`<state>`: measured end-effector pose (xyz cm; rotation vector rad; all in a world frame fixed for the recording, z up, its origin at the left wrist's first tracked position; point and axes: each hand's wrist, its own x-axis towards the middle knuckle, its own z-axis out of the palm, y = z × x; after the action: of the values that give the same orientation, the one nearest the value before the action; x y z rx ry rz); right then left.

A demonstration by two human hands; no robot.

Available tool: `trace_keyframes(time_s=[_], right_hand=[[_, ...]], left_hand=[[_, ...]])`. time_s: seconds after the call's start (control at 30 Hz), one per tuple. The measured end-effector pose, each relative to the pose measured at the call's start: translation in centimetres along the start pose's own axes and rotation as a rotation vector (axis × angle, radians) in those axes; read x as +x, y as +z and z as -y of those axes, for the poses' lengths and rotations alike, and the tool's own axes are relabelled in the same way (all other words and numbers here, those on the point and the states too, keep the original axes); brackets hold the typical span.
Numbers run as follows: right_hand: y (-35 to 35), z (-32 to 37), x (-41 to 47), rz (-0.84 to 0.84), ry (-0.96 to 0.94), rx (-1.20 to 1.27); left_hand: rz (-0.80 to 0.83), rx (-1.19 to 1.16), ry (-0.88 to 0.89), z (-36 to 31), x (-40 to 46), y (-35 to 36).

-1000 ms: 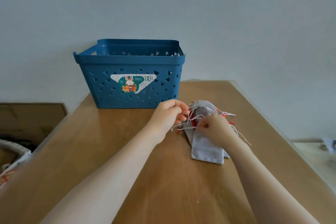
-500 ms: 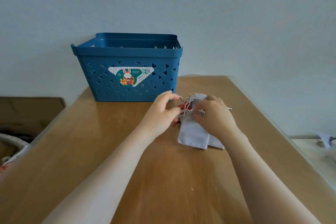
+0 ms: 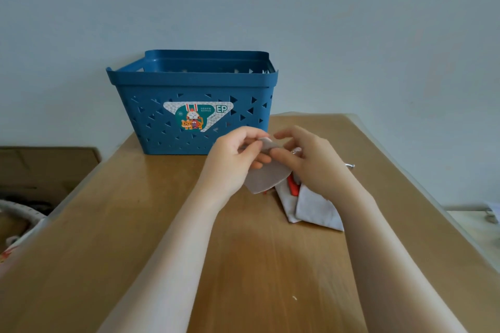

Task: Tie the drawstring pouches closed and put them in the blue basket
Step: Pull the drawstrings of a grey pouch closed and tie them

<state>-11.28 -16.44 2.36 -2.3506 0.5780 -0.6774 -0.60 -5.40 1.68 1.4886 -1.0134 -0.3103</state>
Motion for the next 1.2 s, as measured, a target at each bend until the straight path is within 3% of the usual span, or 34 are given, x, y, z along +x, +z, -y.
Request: trace_keyframes(time_s=[0.13,0.23,0.3,0.4,0.6,0.67,0.73,0.87,0.97,1.07,1.2], right_hand=[[0.4,-0.6,0.2,0.083,0.016,-0.246],[0.5,-0.9,0.0,0.096,0.082,-0.178],[0.4,-1.0,0.1,0.111,0.103,-0.180],[0.0,-1.2,-0.1,0.147,0.117,-0.128],[-0.9,-2.5,0.1,0.276,0.155,-0.197],[-1.1,-2.7,0.1,0.219,0.194,-0.152],[-1.1,-3.2,0.1,0.095,0.235,0.033],[-1.1,-3.5,0.4,-0.004,0.267,0.833],[-0.4,-2.8,0.5,-0.007,0.323,1.358],[0.8,-2.0,0.5,-0.073,0.374,1.656],[2.8,-1.3,0.6,-0.124,0.382,1.728]], left_hand=[[-0.011,0.202,0.056,0.9,0.2,-1.1],[0.051,0.556,0.170,1.9,0.4,-2.5],[0.117,0.681,0.145,2.4,0.5,-3.4],[0.155,0.708,0.048,2.7,0.4,-4.2],[0.069,0.607,-0.027,2.3,0.2,-4.4],[0.004,0.442,-0.127,2.2,0.0,-3.8],[-0.120,0.053,-0.267,2.3,0.1,-3.3],[-0.217,-0.653,-0.524,2.7,0.2,-3.3],[-0.060,-1.111,-0.537,3.1,0.1,-3.4],[0.117,-1.302,-0.481,2.9,-0.1,-2.8],[0.168,-1.320,-0.480,3.0,0.2,-2.4]])
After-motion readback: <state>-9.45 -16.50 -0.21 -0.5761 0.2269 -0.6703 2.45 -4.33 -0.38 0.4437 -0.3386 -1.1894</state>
